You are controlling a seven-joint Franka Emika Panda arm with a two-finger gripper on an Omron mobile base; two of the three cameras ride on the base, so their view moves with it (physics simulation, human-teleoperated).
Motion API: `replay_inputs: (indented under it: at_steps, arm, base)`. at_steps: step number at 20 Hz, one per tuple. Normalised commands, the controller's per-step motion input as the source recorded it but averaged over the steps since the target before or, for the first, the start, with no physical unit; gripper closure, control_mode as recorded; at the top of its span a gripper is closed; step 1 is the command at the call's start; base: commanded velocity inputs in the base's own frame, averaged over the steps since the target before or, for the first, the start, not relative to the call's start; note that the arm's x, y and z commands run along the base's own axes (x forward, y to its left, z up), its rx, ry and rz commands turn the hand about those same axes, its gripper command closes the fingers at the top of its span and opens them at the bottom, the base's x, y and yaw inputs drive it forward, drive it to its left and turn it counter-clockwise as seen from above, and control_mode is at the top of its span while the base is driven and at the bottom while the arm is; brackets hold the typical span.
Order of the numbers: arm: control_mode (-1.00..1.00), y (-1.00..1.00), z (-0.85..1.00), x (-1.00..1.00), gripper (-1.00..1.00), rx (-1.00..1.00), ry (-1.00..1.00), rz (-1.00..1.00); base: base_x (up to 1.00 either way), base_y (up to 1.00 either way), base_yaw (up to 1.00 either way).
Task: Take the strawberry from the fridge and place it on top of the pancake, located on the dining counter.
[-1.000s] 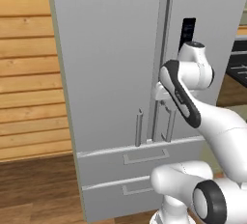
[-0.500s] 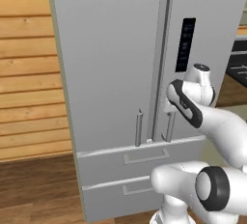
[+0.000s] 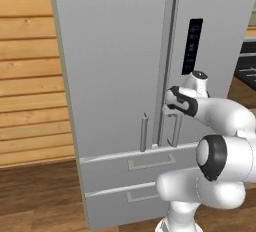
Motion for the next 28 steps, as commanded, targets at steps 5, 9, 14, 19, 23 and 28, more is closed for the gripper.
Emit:
replay_inputs:
  at_steps: [5, 9, 14, 19, 23, 28]
  arm:
    - [-1.0, -0.14, -0.46, 0.46, -1.0, -0.12, 0.0, 0.0]
    - [-1.0, -0.27, -0.43, 0.17, -1.0, -0.07, 0.0, -0.01]
    - [-1.0, -0.05, -0.38, -0.21, -1.0, 0.0, 0.0, -0.05]
    - [-1.0, 0.02, -0.46, -0.33, 1.0, 0.0, 0.0, -0.05]
    - [-1.0, -0.08, -0.31, -0.41, 1.0, 0.0, -0.01, -0.03]
    - [-1.0, -0.57, -0.01, -0.91, 1.0, 0.05, -0.06, -0.03]
  base:
    - [0.0, 0.0, 0.0]
    - [0.0, 0.0, 0.0]
    - [0.0, 0.0, 0.0]
    - [0.0, 0.0, 0.0]
    - [0.0, 0.0, 0.0]
    - [0.0, 0.0, 0.0]
